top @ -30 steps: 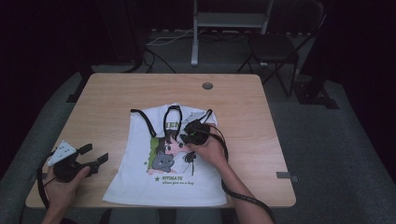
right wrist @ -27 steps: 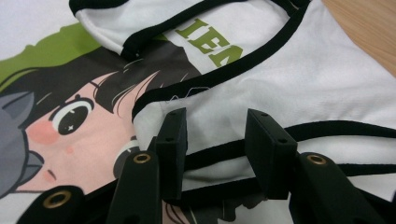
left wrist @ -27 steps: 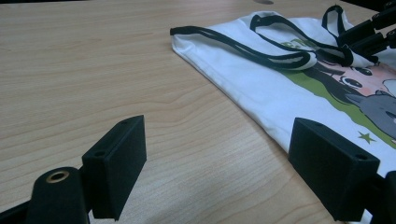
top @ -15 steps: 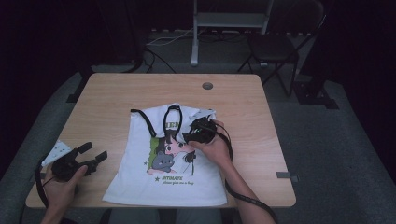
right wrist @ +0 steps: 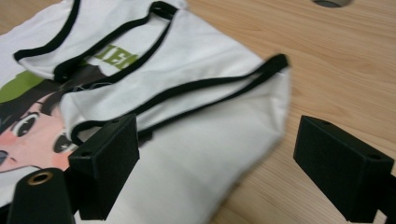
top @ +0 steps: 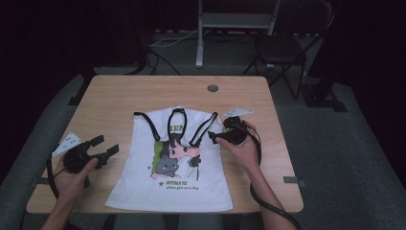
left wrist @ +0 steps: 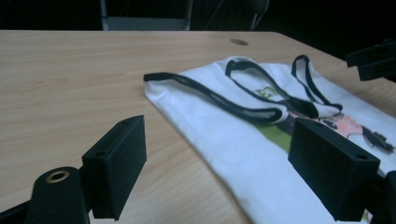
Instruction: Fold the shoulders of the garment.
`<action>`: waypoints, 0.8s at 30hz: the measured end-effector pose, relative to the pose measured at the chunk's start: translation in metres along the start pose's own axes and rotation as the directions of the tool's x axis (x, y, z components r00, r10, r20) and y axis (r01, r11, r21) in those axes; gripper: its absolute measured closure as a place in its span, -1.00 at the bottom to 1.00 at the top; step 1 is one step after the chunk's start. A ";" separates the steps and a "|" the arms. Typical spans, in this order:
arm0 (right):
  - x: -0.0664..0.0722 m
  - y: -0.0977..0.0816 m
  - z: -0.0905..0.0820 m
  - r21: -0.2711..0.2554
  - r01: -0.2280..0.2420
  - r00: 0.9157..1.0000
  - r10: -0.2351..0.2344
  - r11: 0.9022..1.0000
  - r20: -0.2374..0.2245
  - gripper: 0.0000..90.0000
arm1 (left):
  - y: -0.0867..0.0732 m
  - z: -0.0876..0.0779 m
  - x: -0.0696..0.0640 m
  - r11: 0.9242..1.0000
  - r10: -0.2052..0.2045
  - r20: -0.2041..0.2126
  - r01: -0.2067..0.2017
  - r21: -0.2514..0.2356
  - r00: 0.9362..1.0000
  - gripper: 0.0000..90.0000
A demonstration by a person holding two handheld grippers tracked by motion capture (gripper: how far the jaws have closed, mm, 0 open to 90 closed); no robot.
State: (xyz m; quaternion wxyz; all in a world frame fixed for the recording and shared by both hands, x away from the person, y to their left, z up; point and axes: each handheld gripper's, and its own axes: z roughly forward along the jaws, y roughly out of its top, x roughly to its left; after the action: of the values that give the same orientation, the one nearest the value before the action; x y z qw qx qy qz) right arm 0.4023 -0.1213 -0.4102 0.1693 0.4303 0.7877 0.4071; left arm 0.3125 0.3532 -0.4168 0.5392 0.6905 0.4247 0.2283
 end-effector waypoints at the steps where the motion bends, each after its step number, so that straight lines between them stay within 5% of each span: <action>1: -0.003 -0.002 -0.002 -0.004 -0.008 1.000 0.008 1.000 0.002 -0.69 | 0.002 0.003 0.001 1.000 -0.004 0.005 0.004 -0.001 1.000 -0.58; 12: -0.028 -0.018 -0.021 -0.015 -0.063 0.997 0.064 0.998 0.036 -0.71 | 0.020 0.028 0.001 1.000 0.005 0.011 -0.006 0.004 1.000 -0.58; 24: -0.028 -0.014 -0.029 -0.025 -0.056 0.997 0.057 0.998 0.043 -0.71 | 0.017 0.028 0.004 1.000 -0.004 0.006 0.004 -0.001 1.000 -0.58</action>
State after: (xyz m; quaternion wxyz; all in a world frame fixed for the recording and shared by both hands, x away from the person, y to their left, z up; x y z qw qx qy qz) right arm 0.3926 -0.1630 -0.4057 0.1797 0.4589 0.7667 0.4115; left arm 0.3422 0.3400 -0.4105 0.5412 0.6901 0.4244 0.2252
